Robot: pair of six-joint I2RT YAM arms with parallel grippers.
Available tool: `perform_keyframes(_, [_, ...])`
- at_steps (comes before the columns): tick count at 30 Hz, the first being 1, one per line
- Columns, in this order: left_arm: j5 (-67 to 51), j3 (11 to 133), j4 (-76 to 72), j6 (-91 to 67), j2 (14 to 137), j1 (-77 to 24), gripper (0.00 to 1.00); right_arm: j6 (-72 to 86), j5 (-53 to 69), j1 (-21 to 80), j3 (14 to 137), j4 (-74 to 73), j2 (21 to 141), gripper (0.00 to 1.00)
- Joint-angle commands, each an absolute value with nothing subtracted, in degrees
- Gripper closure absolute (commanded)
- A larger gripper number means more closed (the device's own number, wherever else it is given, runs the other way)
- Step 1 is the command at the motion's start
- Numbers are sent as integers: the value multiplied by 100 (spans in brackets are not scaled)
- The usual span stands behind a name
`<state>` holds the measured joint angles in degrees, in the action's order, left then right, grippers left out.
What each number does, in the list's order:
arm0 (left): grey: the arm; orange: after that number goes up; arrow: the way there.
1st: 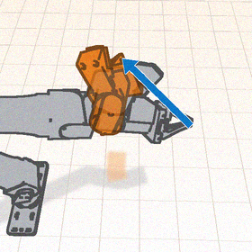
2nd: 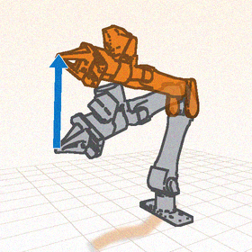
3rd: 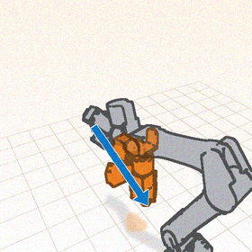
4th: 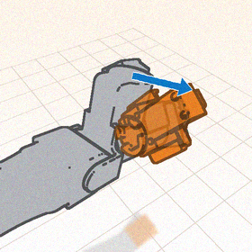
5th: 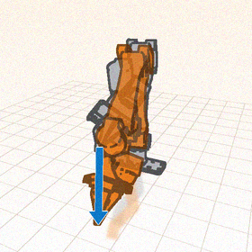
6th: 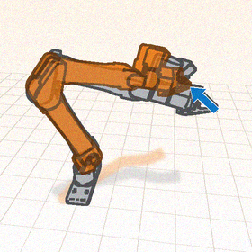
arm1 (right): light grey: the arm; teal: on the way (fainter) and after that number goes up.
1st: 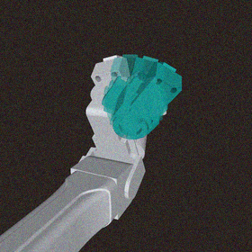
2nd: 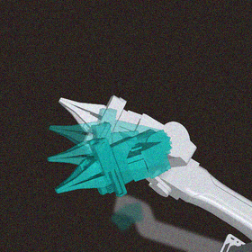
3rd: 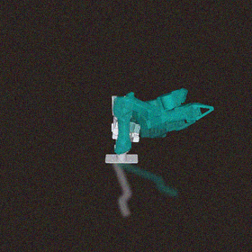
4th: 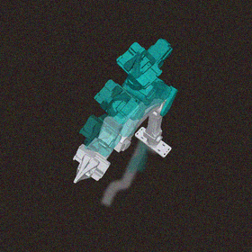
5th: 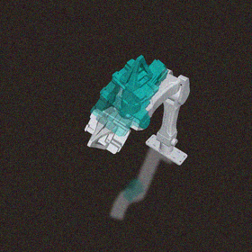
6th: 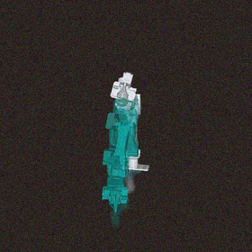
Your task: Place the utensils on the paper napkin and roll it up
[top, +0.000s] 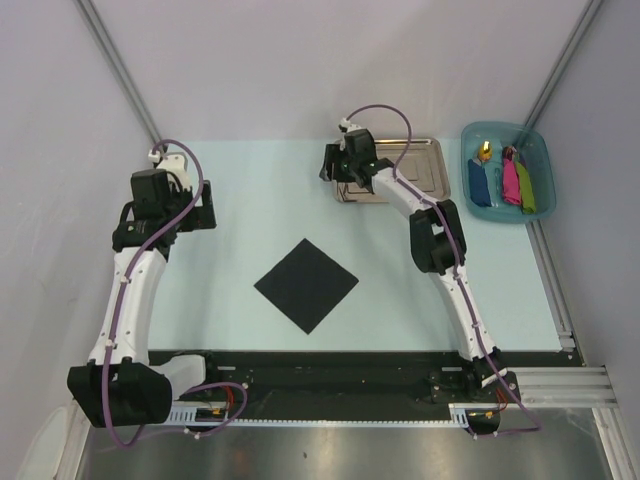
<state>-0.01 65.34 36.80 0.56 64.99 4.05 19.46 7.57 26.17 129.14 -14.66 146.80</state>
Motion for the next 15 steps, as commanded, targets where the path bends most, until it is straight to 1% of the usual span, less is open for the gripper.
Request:
perform_keyframes(1, [141, 6521, 3648, 193, 6495, 448, 0, 1934, 308, 2584, 12990, -1098, 14722, 38])
perform_keyframes(15, [237, 6425, 3595, 246, 6469, 439, 0, 1942, 159, 2496, 12735, -1072, 14818, 39])
